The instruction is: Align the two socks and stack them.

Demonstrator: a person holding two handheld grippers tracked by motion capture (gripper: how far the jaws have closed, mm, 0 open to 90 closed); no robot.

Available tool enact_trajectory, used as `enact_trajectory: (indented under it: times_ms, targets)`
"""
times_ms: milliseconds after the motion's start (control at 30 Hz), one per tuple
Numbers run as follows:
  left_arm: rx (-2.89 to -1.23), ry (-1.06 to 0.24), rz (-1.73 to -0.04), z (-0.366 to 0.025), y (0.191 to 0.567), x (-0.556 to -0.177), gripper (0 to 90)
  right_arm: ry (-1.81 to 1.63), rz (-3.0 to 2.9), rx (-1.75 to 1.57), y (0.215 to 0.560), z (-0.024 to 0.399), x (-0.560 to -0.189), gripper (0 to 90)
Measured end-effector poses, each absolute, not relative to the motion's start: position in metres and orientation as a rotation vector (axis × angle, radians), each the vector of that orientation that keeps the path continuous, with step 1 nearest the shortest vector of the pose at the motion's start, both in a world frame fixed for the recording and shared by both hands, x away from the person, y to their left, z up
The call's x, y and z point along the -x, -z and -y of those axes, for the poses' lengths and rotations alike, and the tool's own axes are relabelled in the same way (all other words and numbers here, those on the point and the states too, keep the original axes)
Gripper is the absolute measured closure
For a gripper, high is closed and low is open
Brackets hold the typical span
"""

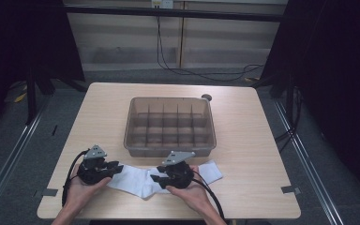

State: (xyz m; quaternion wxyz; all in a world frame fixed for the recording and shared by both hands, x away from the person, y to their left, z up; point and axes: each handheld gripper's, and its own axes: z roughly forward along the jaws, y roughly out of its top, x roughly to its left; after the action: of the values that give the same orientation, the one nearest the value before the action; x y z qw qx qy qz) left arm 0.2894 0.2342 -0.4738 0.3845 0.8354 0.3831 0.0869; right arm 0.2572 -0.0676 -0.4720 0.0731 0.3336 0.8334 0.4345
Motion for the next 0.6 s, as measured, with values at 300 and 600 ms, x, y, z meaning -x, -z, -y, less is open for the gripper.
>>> enact_trajectory:
  times_ms: [300, 600]
  targets:
    - [-2.103, -0.201, -0.992, -0.252, 0.47, -0.291, 66.7, -1.239, -2.512, -1.159, 0.474, 0.107, -0.257, 49.5]
    - [-2.074, -0.214, -1.047, -0.276, 0.472, -0.296, 62.3, -1.153, -2.499, -1.164, 0.481, 0.11, -0.257, 50.5]
